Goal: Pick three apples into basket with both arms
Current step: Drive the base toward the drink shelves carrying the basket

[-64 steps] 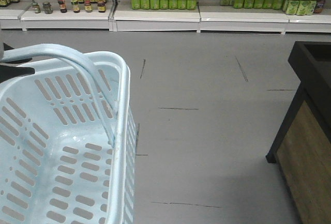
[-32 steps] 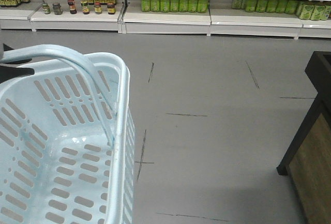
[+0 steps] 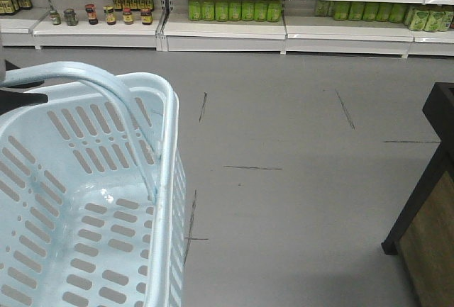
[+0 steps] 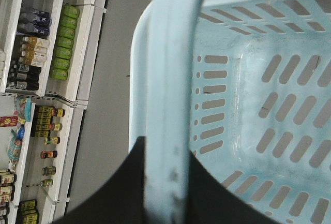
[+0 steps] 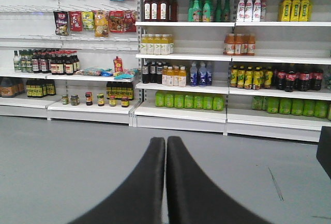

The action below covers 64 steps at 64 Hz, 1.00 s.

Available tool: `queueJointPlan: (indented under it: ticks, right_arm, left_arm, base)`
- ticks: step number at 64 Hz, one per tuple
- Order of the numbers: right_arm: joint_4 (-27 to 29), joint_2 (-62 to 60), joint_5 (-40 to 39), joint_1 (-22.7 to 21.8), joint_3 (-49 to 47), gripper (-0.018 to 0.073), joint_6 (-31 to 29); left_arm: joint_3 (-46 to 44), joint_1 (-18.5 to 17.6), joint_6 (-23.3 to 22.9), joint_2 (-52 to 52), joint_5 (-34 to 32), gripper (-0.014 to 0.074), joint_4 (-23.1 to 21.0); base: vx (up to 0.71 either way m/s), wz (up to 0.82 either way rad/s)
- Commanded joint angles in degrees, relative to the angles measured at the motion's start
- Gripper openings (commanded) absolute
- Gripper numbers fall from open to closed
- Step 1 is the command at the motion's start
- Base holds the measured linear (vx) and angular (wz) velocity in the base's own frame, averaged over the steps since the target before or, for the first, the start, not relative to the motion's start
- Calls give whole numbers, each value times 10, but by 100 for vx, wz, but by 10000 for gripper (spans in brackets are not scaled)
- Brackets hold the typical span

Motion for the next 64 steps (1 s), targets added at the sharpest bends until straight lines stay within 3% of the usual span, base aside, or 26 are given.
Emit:
queueJointPlan:
  ticks: [1, 64]
  right_arm:
    - [-4, -8, -42, 0, 8, -8, 0]
    - [-4, -8, -42, 0, 8, -8, 0]
  left_arm:
    - [-17, -2, -9, -9, -45, -6, 7]
    - [-17, -2, -9, -9, -45, -6, 7]
  base:
    - [16, -3]
    - [16, -2]
